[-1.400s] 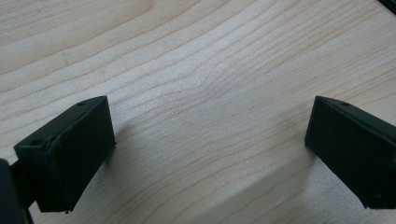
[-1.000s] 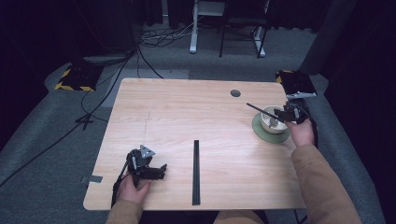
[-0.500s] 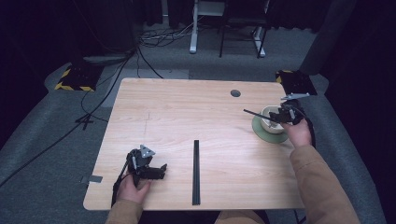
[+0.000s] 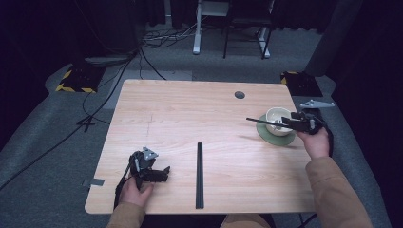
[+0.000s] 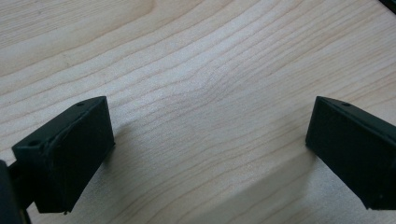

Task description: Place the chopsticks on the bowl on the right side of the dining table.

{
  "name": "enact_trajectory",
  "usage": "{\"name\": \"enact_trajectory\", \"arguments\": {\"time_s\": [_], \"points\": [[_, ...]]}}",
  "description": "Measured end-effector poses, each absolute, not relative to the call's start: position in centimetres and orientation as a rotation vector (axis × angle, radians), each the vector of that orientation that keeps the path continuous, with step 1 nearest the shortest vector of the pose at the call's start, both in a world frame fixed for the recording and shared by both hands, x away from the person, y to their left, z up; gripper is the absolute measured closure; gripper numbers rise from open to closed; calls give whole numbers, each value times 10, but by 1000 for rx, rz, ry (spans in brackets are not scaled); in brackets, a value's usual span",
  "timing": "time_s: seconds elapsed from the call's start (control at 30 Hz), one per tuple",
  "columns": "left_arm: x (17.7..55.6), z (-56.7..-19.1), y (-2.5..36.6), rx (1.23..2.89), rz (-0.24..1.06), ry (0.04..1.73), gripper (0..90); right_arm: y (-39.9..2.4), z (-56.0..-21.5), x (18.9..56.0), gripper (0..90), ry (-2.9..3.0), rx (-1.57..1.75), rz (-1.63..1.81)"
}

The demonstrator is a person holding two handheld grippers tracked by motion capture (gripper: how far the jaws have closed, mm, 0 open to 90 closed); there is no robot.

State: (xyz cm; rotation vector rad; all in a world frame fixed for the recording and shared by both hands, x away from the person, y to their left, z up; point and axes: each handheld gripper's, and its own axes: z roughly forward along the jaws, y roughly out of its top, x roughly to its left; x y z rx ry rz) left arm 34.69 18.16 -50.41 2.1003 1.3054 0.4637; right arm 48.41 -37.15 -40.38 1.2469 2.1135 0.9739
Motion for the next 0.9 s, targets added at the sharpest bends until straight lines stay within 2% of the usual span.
{"name": "enact_trajectory", "arguments": {"time_s": [0.2, 0.37, 0.9], "points": [[347, -504, 182, 2101, 462, 1305, 12, -396, -410, 466, 373, 2101, 1265, 897], [347, -504, 182, 2100, 464, 1305, 12, -413, -421, 464, 330, 2079, 1277, 827], [346, -504, 182, 2103, 455, 1304, 12, -435, -429, 481, 355, 1987, 1381, 813]]}}
